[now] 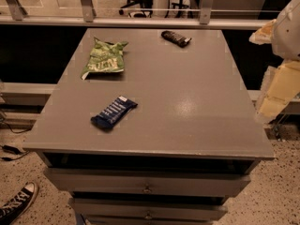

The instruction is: Pick green jalapeno chip bag

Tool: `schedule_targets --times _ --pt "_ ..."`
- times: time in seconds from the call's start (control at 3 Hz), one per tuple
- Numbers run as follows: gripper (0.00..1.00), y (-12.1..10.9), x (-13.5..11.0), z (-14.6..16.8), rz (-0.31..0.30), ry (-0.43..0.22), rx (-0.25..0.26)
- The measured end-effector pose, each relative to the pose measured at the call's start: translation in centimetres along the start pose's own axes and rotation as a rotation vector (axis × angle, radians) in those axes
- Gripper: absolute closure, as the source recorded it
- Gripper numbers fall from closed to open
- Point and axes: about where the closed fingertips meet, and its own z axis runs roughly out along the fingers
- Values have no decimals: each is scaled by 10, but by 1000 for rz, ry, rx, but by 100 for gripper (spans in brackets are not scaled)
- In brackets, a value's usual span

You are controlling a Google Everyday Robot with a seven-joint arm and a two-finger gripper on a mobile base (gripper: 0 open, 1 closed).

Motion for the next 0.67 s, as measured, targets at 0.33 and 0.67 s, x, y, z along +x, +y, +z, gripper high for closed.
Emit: schedule_targets --times 0.33,0.67 --pt "0 -1 0 1 -9 -1 -5" --pt "0 -6 1 7 -43 -7 -24"
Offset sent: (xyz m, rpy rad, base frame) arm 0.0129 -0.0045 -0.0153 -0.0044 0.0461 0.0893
